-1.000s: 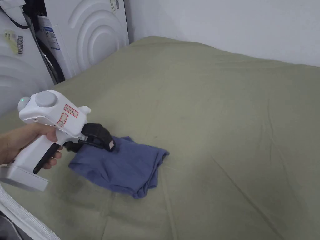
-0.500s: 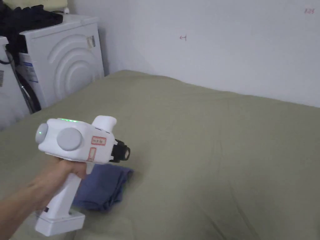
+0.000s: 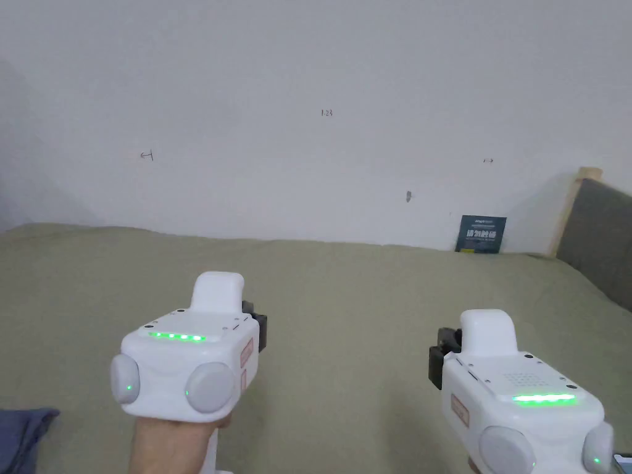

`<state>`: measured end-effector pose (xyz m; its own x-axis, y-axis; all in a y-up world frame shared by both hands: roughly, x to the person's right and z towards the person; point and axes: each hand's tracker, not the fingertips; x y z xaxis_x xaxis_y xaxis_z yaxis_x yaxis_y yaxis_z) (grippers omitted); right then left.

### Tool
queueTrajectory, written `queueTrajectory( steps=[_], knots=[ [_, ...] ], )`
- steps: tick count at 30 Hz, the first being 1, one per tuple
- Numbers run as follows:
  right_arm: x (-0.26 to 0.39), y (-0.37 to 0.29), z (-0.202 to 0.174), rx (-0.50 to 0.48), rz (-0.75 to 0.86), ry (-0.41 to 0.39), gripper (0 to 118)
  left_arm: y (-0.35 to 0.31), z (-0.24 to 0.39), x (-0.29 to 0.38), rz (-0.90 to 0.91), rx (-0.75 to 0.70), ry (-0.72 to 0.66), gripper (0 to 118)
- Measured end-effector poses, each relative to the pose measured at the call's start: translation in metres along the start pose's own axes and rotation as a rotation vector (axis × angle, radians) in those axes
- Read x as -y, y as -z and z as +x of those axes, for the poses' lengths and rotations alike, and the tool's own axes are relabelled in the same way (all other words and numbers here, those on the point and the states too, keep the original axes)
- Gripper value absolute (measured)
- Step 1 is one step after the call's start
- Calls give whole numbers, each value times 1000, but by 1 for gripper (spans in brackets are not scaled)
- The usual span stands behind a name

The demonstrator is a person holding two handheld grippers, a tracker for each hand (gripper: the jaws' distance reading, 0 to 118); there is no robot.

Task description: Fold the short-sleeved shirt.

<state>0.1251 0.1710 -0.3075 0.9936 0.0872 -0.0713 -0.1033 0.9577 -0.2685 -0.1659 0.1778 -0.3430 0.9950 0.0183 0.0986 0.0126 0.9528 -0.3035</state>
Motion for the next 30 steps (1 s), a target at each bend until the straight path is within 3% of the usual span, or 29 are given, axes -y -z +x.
queueTrajectory(
  steps=[7, 14, 19, 20, 21, 22, 23, 24, 25, 26, 30],
  knots=[
    [14, -36, 15, 20, 53, 25, 1, -52, -4, 15, 113, -59, 27, 0],
    [14, -61, -2, 24, 111, 18, 1, -71, -4, 12, 154, -75, 53, 0],
    [13, -64, -8, 39, 117, -18, 5, -71, -8, 7, 142, -90, 35, 9],
    [13, -63, -6, 38, 116, -14, 8, -71, -10, 6, 139, -94, 38, 16],
    [13, -63, -5, 38, 116, -3, 15, -71, -10, 5, 136, -94, 39, 35],
    [12, -62, -3, 41, 112, 8, 40, -71, -12, 4, 129, -88, 36, 81],
    [11, -59, -1, 41, 100, 14, 73, -68, -12, 3, 104, -82, 37, 113],
    [10, -56, 3, 33, 81, 22, 104, -70, -12, 4, 79, -132, 18, 118],
    [10, -54, 4, 39, 83, 24, 118, -70, -9, 9, 129, -150, 38, 118],
    [12, -56, 3, 35, 112, 31, 118, -70, -8, 8, 132, -164, 90, 118],
    [7, -50, 4, 48, 95, 24, 118, -70, -9, 1, 82, -144, 54, 118]
  ],
)
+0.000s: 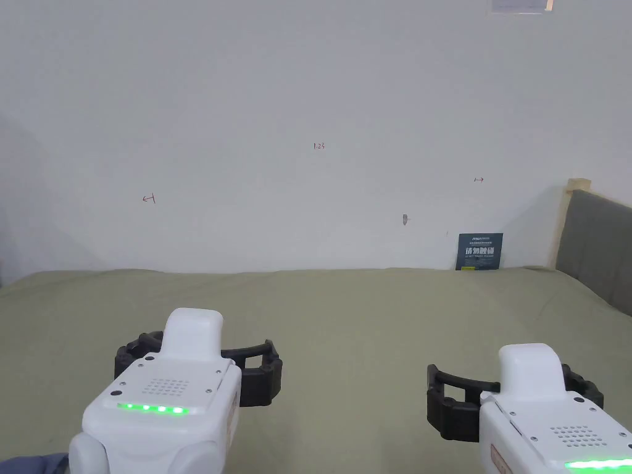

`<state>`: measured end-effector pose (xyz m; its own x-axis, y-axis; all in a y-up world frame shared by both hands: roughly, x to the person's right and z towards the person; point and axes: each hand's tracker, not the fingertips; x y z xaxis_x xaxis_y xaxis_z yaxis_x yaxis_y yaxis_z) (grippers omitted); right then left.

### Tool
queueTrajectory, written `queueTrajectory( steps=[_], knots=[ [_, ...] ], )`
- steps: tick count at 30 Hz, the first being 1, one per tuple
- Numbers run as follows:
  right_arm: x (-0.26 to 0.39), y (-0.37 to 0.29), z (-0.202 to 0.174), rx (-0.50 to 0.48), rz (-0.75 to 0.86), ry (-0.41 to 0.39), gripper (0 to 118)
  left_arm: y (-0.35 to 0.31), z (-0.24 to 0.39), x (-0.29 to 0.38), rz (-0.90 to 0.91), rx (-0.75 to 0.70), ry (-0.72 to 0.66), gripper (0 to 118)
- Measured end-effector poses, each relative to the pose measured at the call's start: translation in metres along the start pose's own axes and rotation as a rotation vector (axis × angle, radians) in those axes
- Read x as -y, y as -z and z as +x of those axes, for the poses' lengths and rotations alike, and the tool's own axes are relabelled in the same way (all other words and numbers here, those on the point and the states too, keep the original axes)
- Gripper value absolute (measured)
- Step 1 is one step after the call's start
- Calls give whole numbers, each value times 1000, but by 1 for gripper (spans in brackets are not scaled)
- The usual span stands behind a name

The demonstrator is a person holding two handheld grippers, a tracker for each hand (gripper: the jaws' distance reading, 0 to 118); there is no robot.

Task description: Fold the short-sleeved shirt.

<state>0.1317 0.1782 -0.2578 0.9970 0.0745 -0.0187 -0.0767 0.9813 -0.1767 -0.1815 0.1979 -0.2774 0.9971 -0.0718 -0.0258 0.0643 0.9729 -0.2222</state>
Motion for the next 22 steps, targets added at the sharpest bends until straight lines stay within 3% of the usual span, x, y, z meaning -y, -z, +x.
queueTrajectory(
  steps=[2, 5, 11, 17, 20, 22],
  knots=[
    [-4, -1, 3, -12, -7, 14, 118, -3, -2, -10, -7, 80, -59, 118],
    [-9, 2, 5, -21, -13, 43, 118, -10, 0, -20, -31, 11, -58, 118],
    [-16, -2, 3, -35, -9, 18, 118, -22, -10, -30, -40, 74, -154, 118],
    [-20, -5, 1, -48, -1, 20, 118, -23, -9, -32, -51, 8, -85, 118],
    [-21, -6, 0, -56, -9, 31, 118, -13, -23, -32, -132, 105, -237, 118],
    [-21, -7, -1, -59, -2, 42, 118, -5, -25, -30, -109, 73, -247, 118]
  ],
)
